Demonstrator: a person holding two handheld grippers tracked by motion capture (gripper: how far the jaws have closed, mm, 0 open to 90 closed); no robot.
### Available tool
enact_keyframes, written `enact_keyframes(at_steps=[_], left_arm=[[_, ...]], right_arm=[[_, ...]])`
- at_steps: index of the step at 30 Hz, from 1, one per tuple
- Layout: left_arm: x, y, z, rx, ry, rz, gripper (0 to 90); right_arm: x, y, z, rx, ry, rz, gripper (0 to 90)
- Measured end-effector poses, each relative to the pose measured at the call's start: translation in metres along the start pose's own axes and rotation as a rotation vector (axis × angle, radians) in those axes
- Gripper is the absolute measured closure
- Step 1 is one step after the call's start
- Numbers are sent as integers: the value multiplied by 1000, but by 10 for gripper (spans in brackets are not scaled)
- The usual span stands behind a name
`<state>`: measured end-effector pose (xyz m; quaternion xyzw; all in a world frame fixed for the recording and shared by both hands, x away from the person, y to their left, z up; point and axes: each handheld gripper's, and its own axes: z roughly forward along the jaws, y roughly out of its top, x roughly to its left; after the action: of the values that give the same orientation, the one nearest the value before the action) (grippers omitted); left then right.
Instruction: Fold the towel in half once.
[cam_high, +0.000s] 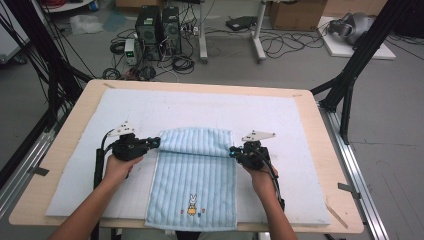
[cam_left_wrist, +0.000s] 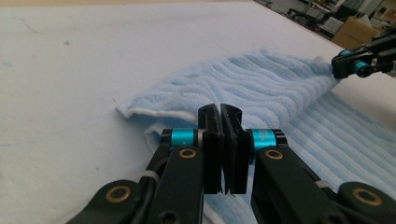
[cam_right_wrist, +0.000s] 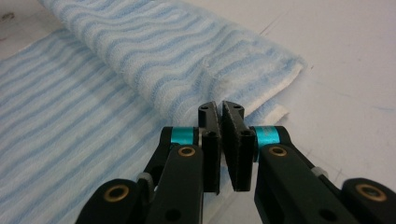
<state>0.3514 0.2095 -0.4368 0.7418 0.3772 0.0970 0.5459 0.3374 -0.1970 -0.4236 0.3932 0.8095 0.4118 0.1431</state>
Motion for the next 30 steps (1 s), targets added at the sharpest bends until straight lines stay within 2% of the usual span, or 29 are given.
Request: enact_keyframes(at_steps=[2,4,7,8,10,11,13,15,19,22,25,26,28,30], left_arm=[[-2,-3,-1,23,-13,-1,869],[-3,-7,-2,14,-17,-7,868],[-5,-14,-3,43,-17,4,868],[-5,-16,-3,49,-20,-6,866],[-5,-18,-3,57,-16,-13,846],[-4,-18,-3,52,6,-19,782],[-1,-17,-3,38,53,-44,558],[3,-17,-5,27,71,-78,473],[7,-15,-7,11,114,-60,415],[10,-10,-10,-32,126,-96,340],[13,-4,-10,-37,134,-99,266],[14,-2,-9,-49,136,-106,266],[18,3,-6,-38,133,-110,271],[22,10,0,-12,128,-106,313]], right_arm=[[1,-3,-1,11,3,-2,856],[2,-5,-2,25,1,-13,856],[3,-6,-4,32,10,-23,855],[4,-7,-4,40,10,-21,850],[4,-9,-3,50,-1,-27,805],[3,-10,-2,49,-7,-20,764],[1,-11,-2,43,-11,0,697],[-2,-11,-4,22,-27,17,638],[-7,-11,-6,-14,-62,44,510],[-10,-11,-7,-34,-106,58,396],[-12,-10,-7,-49,-113,60,394],[-14,-9,-8,-53,-112,66,394],[-17,-7,-8,-66,-110,76,394],[-22,-2,-7,-76,-118,86,397]])
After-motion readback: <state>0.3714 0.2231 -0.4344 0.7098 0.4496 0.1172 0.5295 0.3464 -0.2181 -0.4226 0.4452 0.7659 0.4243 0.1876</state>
